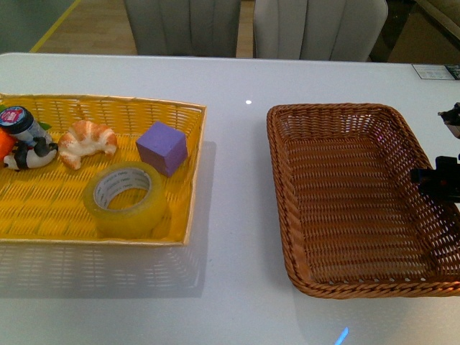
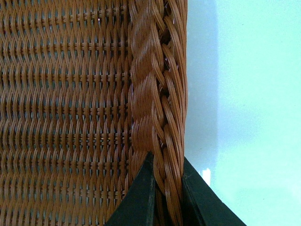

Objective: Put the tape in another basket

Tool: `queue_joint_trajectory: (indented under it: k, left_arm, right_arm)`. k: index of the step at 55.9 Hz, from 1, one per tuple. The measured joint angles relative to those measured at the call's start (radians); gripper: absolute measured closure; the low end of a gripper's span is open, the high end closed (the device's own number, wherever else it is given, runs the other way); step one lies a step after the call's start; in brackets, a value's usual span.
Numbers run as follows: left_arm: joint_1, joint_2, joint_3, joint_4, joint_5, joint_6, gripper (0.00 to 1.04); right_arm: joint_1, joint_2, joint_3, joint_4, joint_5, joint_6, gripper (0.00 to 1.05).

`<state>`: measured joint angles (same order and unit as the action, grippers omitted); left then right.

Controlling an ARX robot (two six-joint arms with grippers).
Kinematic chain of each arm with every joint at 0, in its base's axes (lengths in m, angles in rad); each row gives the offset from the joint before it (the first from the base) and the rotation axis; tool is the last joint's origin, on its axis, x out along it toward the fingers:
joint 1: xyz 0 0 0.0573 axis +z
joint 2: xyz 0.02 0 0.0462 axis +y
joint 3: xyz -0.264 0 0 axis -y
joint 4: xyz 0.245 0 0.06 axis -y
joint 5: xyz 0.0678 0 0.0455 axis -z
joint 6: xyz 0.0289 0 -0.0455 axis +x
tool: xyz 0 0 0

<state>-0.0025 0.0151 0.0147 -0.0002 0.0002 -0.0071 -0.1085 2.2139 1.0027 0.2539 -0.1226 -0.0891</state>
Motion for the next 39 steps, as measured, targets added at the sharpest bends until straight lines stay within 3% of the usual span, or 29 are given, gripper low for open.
queue_joint_trajectory:
  k: [16, 31, 39]
  left_arm:
    - [0.000, 0.000, 0.000, 0.000, 0.000, 0.000, 0.09]
    - [0.000, 0.000, 0.000, 0.000, 0.000, 0.000, 0.09]
    - [0.000, 0.000, 0.000, 0.000, 0.000, 0.000, 0.09]
  right_arm:
    - [0.084, -0.014, -0.014, -0.020, 0.034, 0.142, 0.99]
    - [0.131, -0.014, -0.029, 0.013, 0.039, 0.169, 0.99]
    - [0.131, -0.014, -0.032, 0.024, 0.042, 0.167, 0.79]
